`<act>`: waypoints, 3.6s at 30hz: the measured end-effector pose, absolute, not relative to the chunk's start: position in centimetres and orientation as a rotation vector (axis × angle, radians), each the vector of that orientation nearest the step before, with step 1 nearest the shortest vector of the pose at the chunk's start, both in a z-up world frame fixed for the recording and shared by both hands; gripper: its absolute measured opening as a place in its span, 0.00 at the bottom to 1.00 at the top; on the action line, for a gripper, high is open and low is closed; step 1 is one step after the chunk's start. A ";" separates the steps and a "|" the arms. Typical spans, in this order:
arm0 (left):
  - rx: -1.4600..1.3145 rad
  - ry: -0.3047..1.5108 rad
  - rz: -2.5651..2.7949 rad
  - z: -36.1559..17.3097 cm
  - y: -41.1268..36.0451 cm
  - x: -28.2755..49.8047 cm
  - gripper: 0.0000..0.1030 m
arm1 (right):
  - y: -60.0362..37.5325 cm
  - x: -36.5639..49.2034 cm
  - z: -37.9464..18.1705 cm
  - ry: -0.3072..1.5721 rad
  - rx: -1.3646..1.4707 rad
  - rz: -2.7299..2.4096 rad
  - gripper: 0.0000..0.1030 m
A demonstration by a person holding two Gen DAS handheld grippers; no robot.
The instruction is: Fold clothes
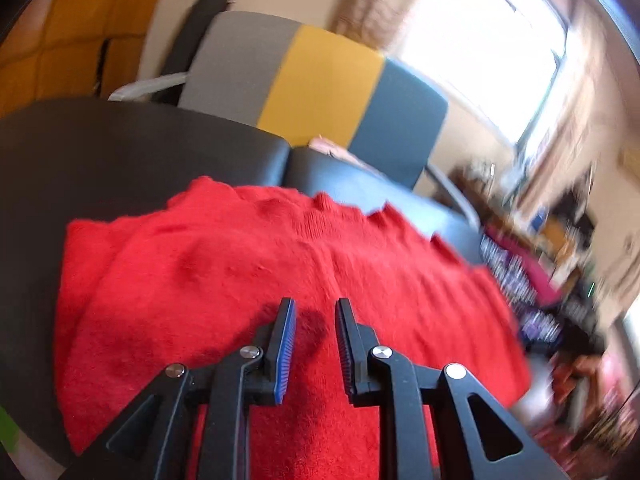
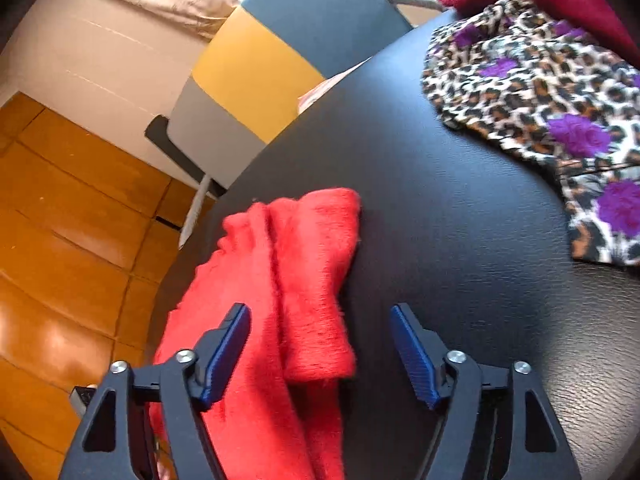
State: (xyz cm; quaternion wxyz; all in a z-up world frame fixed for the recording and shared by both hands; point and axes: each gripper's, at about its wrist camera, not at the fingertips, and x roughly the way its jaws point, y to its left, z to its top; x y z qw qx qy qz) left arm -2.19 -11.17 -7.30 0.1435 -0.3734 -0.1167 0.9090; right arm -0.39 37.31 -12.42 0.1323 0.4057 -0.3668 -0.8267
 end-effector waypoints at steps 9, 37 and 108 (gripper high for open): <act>-1.139 -0.492 2.542 -9.1 -12.4 -2.8 0.19 | 31.4 -4.0 -12.8 -0.875 1.253 -2.365 0.40; -0.938 -0.102 2.343 -6.0 0.1 -2.6 0.19 | 43.6 -2.0 -10.0 -1.333 1.062 -2.498 0.21; -1.072 -1.212 1.807 -12.5 -11.0 -4.5 0.49 | 14.1 2.4 -6.7 -0.052 0.897 -2.239 0.43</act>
